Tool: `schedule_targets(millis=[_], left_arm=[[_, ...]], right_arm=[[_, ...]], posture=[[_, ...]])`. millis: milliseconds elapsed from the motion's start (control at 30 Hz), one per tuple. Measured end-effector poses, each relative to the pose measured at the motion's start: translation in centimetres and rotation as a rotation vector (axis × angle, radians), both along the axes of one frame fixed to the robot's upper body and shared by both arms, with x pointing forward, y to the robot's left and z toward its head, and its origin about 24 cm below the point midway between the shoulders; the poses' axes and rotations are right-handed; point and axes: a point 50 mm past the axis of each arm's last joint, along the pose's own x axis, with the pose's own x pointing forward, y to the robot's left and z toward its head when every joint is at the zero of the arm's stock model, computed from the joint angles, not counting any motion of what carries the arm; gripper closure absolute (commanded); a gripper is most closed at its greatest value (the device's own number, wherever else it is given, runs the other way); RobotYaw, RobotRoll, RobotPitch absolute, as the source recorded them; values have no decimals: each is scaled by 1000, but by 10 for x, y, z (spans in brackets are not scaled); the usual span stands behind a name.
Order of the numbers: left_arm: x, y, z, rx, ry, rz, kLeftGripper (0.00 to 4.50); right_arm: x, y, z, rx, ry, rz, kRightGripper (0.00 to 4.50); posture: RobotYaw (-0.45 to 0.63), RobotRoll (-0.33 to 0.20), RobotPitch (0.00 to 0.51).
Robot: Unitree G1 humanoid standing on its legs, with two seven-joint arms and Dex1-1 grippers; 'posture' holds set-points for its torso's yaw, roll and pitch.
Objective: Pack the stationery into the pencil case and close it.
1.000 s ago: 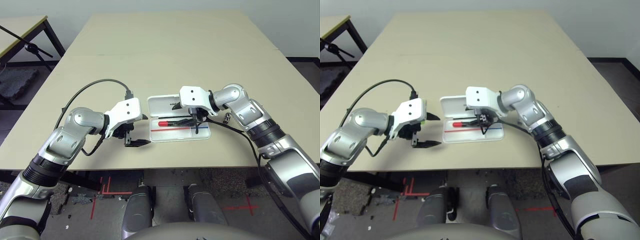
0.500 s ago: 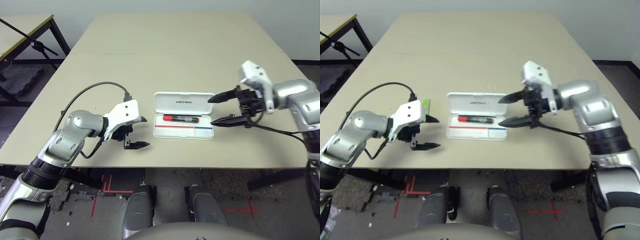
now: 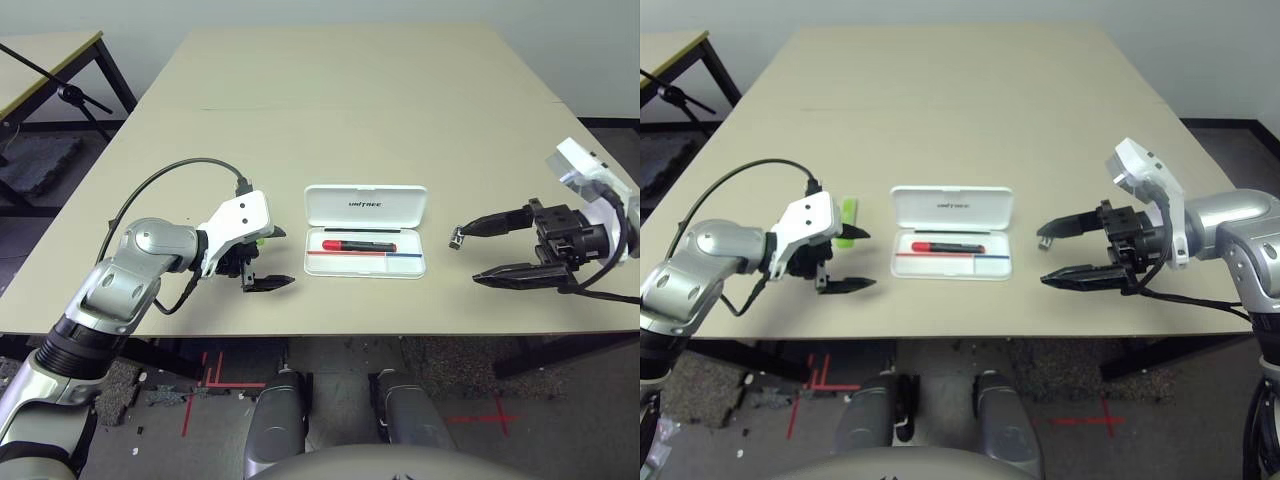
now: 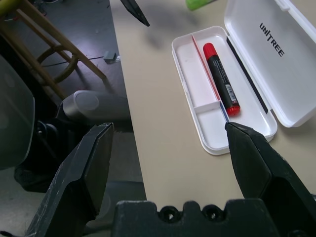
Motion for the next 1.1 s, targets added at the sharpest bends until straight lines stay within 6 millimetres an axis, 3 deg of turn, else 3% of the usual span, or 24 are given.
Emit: schedule_targets(millis=[267,367,533,767,1100], left_arm=[[22,8,10,-111,-8,355,0],[26,18,5,-138,29,542,0],[31,15,-4,-181,102,751,0],[41,2,-15,-235,114,941,0],[53,4,-31,-243,90,1120,0]], right_arm=[[4,3,-4,-7,-42,-24,33],[4,2,-6,-15,-46,-31,33],[5,5,-14,-18,-24,-19,33],[5,5,-15,-32,-27,-17,33],[5,8,-16,-17,-19,-20,33]], posture=[[-61,0,94],[-60,0,91],[-60,0,90],[-70,0,91],[-88,0,93]])
